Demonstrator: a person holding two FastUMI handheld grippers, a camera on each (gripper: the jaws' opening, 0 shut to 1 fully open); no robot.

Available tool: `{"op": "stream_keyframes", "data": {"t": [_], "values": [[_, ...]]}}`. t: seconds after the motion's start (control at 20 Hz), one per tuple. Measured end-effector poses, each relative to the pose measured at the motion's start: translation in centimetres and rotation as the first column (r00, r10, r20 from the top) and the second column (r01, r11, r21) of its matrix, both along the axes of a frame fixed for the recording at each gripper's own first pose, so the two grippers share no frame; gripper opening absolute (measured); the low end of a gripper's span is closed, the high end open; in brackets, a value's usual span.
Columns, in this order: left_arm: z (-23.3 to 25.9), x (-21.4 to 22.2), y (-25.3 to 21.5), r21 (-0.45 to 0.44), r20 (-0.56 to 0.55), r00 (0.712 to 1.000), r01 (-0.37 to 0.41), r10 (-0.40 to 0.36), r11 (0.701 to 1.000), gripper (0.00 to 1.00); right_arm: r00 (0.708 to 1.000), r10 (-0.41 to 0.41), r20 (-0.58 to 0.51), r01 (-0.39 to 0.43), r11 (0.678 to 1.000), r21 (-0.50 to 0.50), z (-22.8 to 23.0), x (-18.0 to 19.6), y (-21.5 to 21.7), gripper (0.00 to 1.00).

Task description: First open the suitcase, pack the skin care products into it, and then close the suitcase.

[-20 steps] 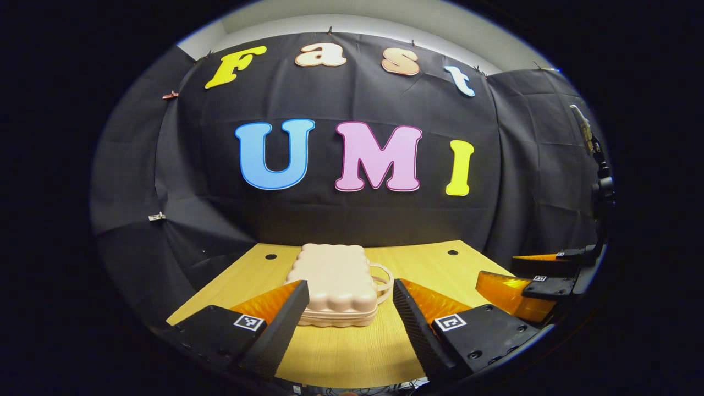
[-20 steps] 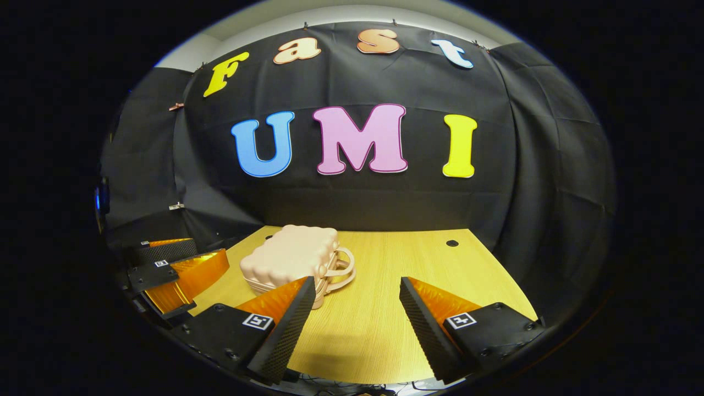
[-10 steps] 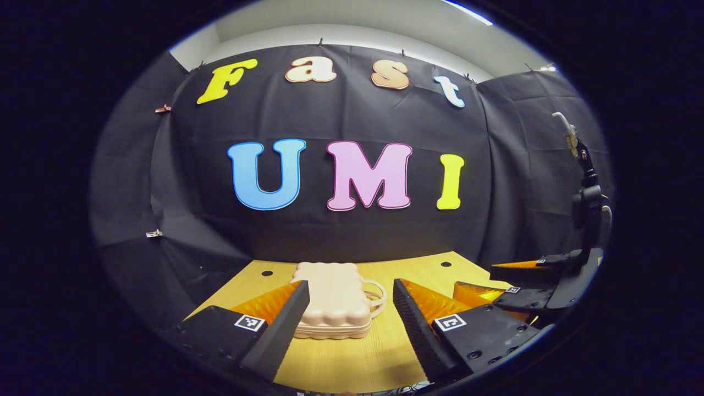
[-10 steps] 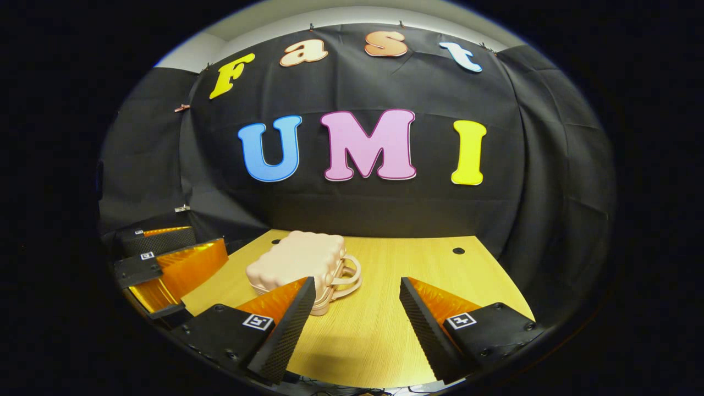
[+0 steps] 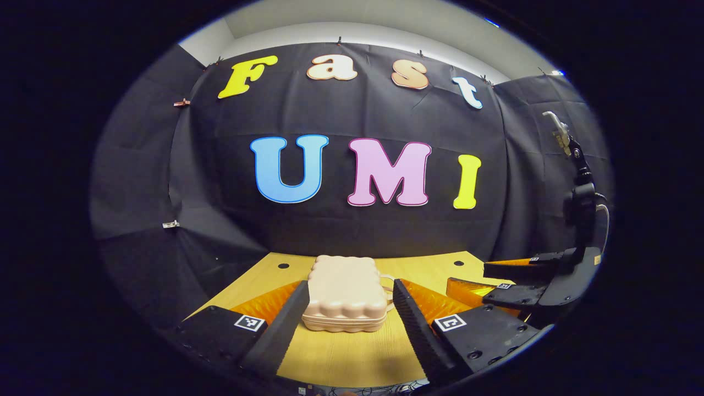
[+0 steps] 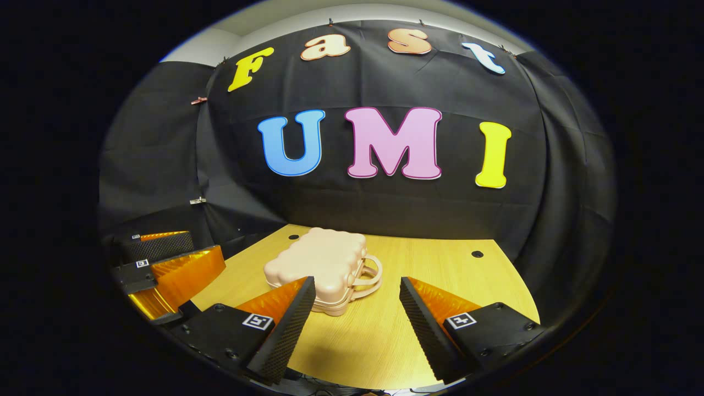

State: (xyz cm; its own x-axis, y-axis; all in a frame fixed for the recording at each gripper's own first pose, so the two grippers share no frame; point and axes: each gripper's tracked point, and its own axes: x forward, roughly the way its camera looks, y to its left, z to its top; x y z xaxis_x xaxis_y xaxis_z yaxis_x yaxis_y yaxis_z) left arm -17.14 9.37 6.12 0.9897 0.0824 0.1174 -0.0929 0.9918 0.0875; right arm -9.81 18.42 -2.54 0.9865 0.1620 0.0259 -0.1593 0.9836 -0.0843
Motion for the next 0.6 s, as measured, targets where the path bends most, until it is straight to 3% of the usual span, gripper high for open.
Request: {"op": "stream_keyframes", "data": {"t": [0.6], "values": [[-0.4, 0.1, -0.9, -0.001, -0.009, 1.0, 0.025, -0.025, 1.0, 0.96, 1.0, -0.028, -0.001, 0.028, 1.0, 0.014, -0.1, -0.3, -1.2, 0.98]]}}
